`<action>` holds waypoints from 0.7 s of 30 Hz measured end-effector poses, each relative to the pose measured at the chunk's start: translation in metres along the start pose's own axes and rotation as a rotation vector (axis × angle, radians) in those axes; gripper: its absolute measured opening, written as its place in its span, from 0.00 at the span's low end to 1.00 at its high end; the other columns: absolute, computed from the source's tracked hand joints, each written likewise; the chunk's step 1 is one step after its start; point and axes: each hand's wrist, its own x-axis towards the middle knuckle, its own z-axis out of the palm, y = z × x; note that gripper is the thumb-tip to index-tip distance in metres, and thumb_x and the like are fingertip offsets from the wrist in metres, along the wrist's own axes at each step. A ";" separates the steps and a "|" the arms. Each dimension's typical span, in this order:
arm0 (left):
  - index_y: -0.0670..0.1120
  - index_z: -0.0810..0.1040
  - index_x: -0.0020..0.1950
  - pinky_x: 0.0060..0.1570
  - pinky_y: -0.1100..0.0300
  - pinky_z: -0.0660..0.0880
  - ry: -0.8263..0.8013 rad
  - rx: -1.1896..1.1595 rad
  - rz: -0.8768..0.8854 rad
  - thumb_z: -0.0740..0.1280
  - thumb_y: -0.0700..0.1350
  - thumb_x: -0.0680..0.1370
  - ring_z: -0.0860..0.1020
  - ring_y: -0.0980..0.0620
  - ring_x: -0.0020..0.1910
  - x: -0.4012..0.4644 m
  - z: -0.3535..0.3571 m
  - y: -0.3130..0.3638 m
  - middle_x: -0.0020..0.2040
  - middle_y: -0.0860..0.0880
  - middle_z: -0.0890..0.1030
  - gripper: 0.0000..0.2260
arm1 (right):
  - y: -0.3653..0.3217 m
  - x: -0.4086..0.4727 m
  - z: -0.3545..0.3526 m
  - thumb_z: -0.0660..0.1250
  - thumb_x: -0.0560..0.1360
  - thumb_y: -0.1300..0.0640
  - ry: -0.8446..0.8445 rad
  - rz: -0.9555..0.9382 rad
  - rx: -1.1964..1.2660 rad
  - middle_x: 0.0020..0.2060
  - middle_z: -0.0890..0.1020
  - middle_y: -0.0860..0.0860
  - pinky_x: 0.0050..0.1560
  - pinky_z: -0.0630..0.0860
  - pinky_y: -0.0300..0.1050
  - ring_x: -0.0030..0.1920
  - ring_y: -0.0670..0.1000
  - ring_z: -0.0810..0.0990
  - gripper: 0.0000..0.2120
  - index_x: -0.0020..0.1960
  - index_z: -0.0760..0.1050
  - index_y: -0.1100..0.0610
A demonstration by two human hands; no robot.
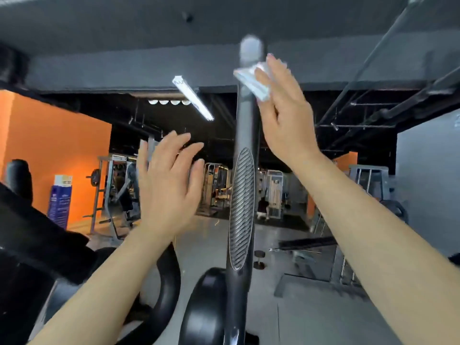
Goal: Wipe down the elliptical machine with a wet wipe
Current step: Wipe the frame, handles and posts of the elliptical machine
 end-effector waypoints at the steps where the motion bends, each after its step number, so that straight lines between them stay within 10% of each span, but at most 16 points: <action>1: 0.46 0.79 0.62 0.75 0.48 0.44 0.033 0.073 0.034 0.56 0.48 0.81 0.69 0.47 0.71 0.010 0.002 -0.005 0.65 0.47 0.77 0.16 | 0.002 0.017 0.003 0.56 0.82 0.62 0.008 0.044 0.024 0.75 0.64 0.56 0.72 0.49 0.27 0.75 0.51 0.59 0.19 0.73 0.67 0.59; 9: 0.45 0.79 0.63 0.75 0.45 0.43 0.035 0.270 0.075 0.56 0.50 0.81 0.69 0.44 0.71 0.044 0.013 -0.044 0.65 0.44 0.78 0.18 | -0.001 -0.079 0.007 0.55 0.83 0.61 -0.197 0.130 0.250 0.74 0.58 0.38 0.68 0.54 0.23 0.69 0.25 0.55 0.24 0.72 0.55 0.40; 17: 0.46 0.80 0.64 0.75 0.42 0.52 0.048 0.266 0.173 0.56 0.49 0.81 0.71 0.46 0.70 0.042 0.018 -0.047 0.64 0.46 0.79 0.18 | 0.003 0.069 -0.016 0.54 0.83 0.60 0.058 0.038 0.027 0.72 0.69 0.49 0.69 0.58 0.29 0.71 0.44 0.65 0.19 0.72 0.68 0.56; 21: 0.44 0.80 0.63 0.74 0.42 0.55 0.076 0.244 0.194 0.55 0.49 0.81 0.72 0.45 0.69 0.041 0.019 -0.051 0.63 0.46 0.80 0.18 | 0.005 0.108 0.011 0.52 0.83 0.54 -0.001 0.298 0.213 0.34 0.72 0.41 0.41 0.67 0.39 0.34 0.38 0.70 0.16 0.37 0.69 0.47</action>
